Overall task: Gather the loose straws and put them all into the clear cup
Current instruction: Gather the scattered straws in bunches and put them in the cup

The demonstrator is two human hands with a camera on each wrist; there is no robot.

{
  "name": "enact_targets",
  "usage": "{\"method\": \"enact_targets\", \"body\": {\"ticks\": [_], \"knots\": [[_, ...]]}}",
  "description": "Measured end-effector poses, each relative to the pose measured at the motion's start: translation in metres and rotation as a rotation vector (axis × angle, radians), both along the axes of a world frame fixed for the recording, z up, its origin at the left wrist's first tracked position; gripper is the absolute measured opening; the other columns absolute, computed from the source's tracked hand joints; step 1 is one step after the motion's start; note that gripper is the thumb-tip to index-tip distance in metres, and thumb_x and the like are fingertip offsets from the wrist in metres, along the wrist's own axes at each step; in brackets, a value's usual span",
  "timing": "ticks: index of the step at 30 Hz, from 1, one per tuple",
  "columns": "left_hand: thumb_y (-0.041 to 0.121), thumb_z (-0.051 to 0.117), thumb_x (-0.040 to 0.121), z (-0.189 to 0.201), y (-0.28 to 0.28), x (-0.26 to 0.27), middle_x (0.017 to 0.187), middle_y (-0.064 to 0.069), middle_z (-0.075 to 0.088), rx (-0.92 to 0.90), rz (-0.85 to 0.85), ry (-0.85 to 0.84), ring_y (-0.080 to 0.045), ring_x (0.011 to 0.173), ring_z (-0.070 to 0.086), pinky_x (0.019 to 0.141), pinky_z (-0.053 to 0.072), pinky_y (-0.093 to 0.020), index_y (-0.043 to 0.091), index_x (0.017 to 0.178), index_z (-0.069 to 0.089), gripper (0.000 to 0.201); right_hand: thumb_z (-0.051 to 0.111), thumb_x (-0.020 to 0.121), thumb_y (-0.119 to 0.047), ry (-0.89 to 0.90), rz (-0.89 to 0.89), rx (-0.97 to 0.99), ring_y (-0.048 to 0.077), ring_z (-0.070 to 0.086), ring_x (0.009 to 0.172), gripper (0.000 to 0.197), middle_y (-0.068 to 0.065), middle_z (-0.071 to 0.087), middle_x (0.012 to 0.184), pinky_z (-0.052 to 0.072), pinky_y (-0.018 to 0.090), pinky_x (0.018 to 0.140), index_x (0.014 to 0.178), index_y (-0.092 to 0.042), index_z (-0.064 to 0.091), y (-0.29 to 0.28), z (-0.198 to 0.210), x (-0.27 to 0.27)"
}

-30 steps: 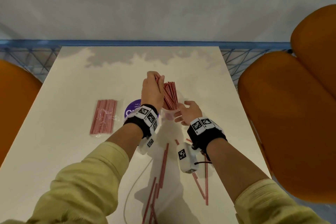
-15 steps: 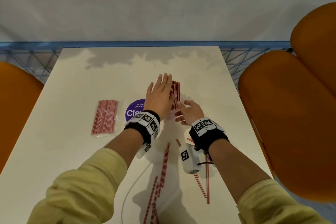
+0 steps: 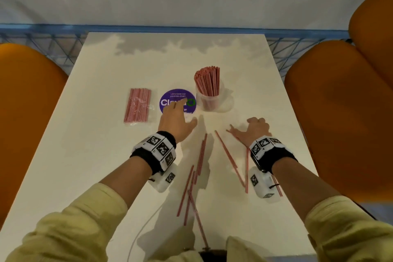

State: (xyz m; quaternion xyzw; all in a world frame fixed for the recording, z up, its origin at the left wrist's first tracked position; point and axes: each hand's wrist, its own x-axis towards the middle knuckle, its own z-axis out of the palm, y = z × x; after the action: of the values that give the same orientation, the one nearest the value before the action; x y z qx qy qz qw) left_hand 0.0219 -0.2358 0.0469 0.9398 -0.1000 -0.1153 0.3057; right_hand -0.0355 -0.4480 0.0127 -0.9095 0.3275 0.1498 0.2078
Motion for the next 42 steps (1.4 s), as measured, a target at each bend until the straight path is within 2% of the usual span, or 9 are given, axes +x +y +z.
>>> {"method": "enact_targets", "body": {"ticks": [6,11,16,20,23,30,35,38,42], "knots": [[0.052,0.079,0.061,-0.027,0.033,-0.069,0.136,-0.006,0.039,0.234,-0.191,0.386,-0.023,0.123,0.046,0.104,0.042,-0.037,0.016,0.139,0.031,0.099,0.076,0.061,-0.056,0.091,0.076,-0.05,0.032,0.037,0.122,0.091,0.014,0.037,0.13,0.039,0.042,0.097,0.129,-0.008,0.039,0.013,-0.012,-0.042],[0.056,0.083,0.05,-0.035,0.04,-0.103,0.133,-0.006,0.036,0.243,-0.195,0.442,-0.024,0.118,0.049,0.099,0.046,-0.036,0.015,0.14,0.023,0.116,0.077,0.07,-0.037,0.025,0.05,0.056,0.032,0.041,0.122,0.077,0.015,0.038,0.133,0.04,0.038,0.098,0.129,-0.006,0.039,0.031,-0.017,-0.054],[0.034,0.087,0.057,-0.042,0.04,-0.114,0.123,-0.009,0.047,0.181,-0.189,0.349,-0.024,0.106,0.053,0.087,0.045,-0.031,0.012,0.132,0.033,0.095,0.071,0.079,-0.018,-0.131,0.024,0.134,0.031,0.054,0.111,0.053,0.017,0.049,0.126,0.043,0.034,0.093,0.124,-0.003,0.046,0.05,-0.022,-0.063],[0.022,0.085,0.063,-0.047,0.048,-0.099,0.091,-0.003,0.062,0.072,-0.052,0.364,-0.016,0.085,0.057,0.076,0.047,-0.025,0.014,0.12,0.052,0.067,0.07,0.08,-0.018,-0.121,0.009,0.166,0.028,0.056,0.11,0.046,0.015,0.057,0.121,0.044,0.032,0.09,0.121,-0.006,0.053,0.05,-0.021,-0.065],[0.017,0.082,0.067,-0.052,0.048,-0.092,0.085,-0.002,0.066,0.0,0.017,0.32,-0.013,0.081,0.059,0.075,0.045,-0.02,0.011,0.109,0.063,0.047,0.071,0.079,-0.018,-0.118,0.012,0.155,0.027,0.059,0.106,0.041,0.014,0.062,0.116,0.045,0.03,0.085,0.116,-0.007,0.058,0.052,-0.016,-0.066],[0.011,0.07,0.08,-0.052,0.026,-0.09,0.089,-0.003,0.062,-0.229,0.187,0.222,-0.015,0.084,0.058,0.084,0.051,-0.025,0.01,0.11,0.063,0.031,0.071,0.079,-0.023,-0.134,0.053,0.233,0.026,0.061,0.101,0.037,0.012,0.066,0.11,0.047,0.03,0.082,0.111,-0.009,0.061,0.09,-0.015,-0.063],[0.03,0.078,0.072,-0.046,0.036,-0.089,0.125,-0.009,0.049,0.137,-0.018,0.308,-0.024,0.114,0.052,0.094,0.043,-0.03,0.009,0.128,0.047,0.068,0.072,0.079,-0.031,-0.131,-0.038,0.259,0.022,0.061,0.102,0.043,0.008,0.066,0.111,0.043,0.025,0.08,0.114,-0.01,0.061,0.087,-0.012,-0.062],[0.013,0.07,0.079,-0.047,0.028,-0.096,0.13,-0.013,0.045,0.199,-0.074,0.317,-0.027,0.118,0.049,0.096,0.041,-0.03,0.006,0.129,0.042,0.058,0.072,0.078,-0.022,-0.117,-0.041,0.28,0.022,0.062,0.102,0.037,0.008,0.067,0.111,0.047,0.023,0.082,0.111,-0.01,0.063,0.095,-0.014,-0.059],[0.005,0.054,0.085,-0.047,0.01,-0.095,0.123,-0.015,0.058,0.079,0.052,0.308,-0.028,0.115,0.053,0.096,0.043,-0.032,0.002,0.121,0.05,0.037,0.072,0.078,-0.018,-0.119,-0.033,0.284,0.024,0.065,0.101,0.031,0.01,0.07,0.107,0.051,0.027,0.089,0.106,-0.007,0.067,0.11,-0.018,-0.052]]}}
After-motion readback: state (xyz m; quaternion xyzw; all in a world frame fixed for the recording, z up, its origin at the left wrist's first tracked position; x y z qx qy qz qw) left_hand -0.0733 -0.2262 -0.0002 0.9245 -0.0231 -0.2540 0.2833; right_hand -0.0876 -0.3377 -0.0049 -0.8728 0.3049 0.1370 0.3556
